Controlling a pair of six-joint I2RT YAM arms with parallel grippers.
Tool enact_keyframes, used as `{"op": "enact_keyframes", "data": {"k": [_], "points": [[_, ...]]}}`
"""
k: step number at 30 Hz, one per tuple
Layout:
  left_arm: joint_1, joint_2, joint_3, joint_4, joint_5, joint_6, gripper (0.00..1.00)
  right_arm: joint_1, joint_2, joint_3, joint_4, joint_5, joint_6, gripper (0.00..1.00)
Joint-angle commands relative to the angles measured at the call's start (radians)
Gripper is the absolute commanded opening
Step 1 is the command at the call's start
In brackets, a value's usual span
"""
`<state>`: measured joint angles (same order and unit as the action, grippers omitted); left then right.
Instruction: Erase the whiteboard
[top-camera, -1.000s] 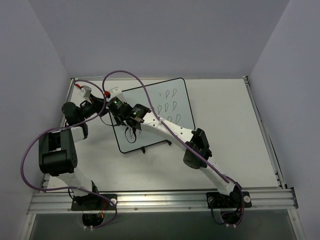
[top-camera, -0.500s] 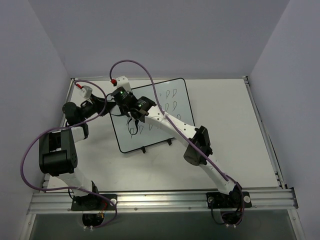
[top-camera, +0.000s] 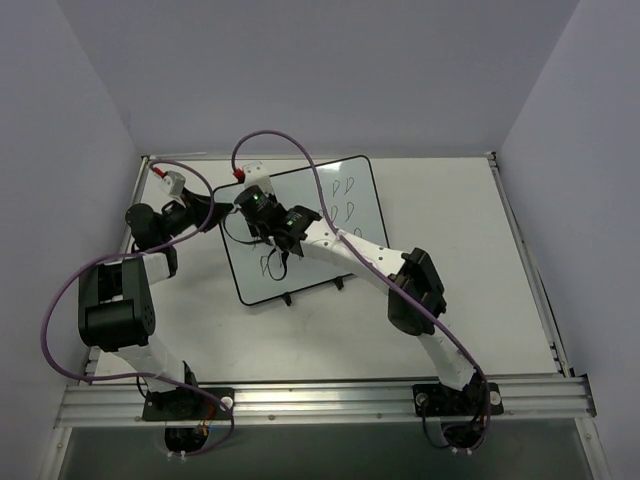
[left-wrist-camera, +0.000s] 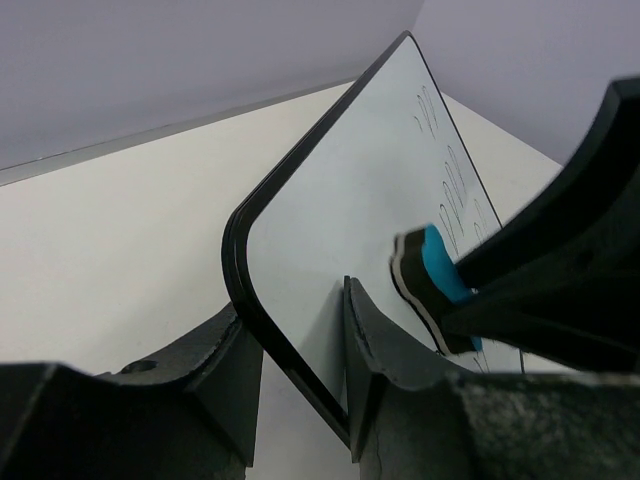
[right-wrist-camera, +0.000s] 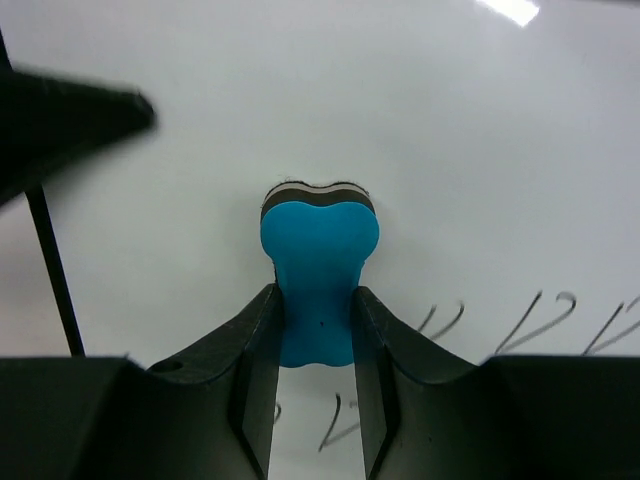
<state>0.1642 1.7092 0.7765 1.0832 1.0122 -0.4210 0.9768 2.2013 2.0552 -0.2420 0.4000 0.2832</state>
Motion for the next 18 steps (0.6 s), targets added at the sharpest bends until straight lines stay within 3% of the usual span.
{"op": "enact_keyframes", "data": {"k": [1, 10, 18], "points": [[-0.048, 0.000, -0.017, 0.066, 0.134, 0.263, 0.02, 0.036, -0.064, -0.234, 0.062, 0.017, 0.042, 0.00], [-0.046, 0.000, -0.016, 0.055, 0.131, 0.266, 0.02, 0.120, -0.086, -0.418, 0.107, 0.045, 0.108, 0.00], [-0.051, -0.008, -0.023, 0.057, 0.129, 0.277, 0.02, 0.092, -0.077, -0.276, 0.087, 0.149, 0.048, 0.00]]}}
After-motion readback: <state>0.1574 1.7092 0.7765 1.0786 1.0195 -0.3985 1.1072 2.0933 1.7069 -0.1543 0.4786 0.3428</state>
